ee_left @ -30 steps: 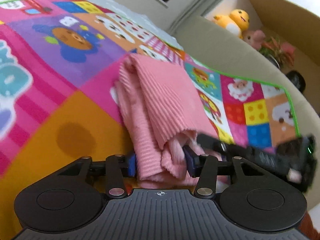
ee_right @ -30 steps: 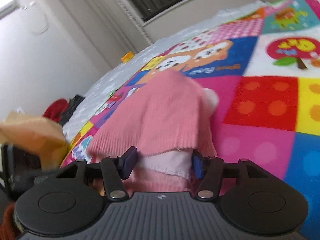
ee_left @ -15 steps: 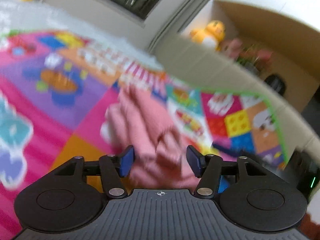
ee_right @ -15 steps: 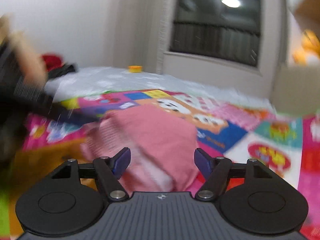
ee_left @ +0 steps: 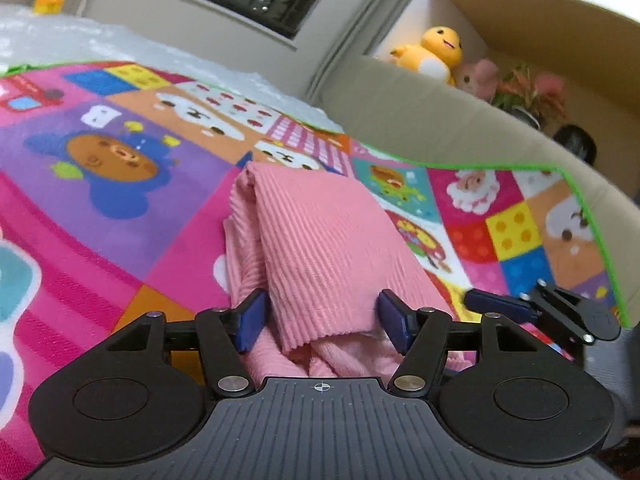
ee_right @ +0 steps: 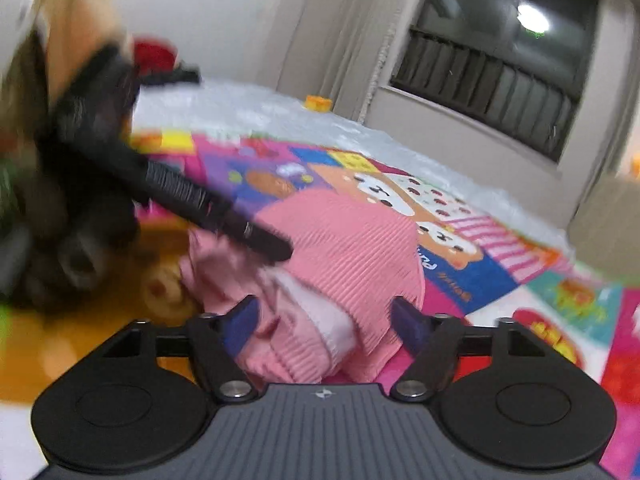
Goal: Fold clothes
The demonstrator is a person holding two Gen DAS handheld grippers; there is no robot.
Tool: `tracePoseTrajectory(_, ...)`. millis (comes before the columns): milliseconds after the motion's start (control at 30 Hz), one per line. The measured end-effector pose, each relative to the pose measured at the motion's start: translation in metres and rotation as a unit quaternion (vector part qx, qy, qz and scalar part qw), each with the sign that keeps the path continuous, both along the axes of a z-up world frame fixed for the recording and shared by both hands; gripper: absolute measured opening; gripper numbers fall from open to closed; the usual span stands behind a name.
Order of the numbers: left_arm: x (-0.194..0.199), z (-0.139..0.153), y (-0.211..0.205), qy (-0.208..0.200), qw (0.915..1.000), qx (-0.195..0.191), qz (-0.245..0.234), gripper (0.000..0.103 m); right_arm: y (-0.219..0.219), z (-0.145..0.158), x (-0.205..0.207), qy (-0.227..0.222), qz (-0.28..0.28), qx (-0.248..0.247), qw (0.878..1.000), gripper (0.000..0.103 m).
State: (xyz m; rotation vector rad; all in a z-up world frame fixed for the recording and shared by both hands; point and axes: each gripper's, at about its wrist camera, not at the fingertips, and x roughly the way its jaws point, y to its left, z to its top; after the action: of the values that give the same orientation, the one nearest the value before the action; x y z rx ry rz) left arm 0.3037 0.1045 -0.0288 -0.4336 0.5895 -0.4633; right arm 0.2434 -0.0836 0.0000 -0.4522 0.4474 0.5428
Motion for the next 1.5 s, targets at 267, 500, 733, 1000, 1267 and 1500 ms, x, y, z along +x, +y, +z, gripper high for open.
tracePoseTrajectory(267,-0.004,0.001,-0.006,-0.007,0.9991,0.042,0.001,0.072,-0.012,0.003,0.067,0.078,-0.098,0.042,0.991,0.103)
tracePoseTrajectory(500,-0.003,-0.003,0.002,0.006,0.9995,0.031,0.006,0.084,0.002,-0.001,0.087,0.102,-0.149,0.027,0.983,0.103)
tracePoseTrajectory(733,-0.003,-0.005,0.006,0.012,0.9995,0.028,0.008,0.084,-0.020,0.027,0.128,0.169,-0.161,0.169,0.958,0.103)
tracePoseTrajectory(1000,-0.002,-0.007,0.009,0.015,0.9997,0.020,0.005,0.084,0.002,0.002,0.160,0.264,-0.143,0.263,0.917,0.096)
tracePoseTrajectory(1267,-0.003,-0.006,0.008,0.014,0.9997,0.021,0.005,0.084,0.038,0.024,0.138,0.167,-0.121,0.144,0.968,0.093)
tracePoseTrajectory(1500,-0.003,-0.006,0.009,0.014,0.9997,0.019,0.004,0.084,0.031,0.002,0.137,0.124,-0.170,0.065,0.976,0.099)
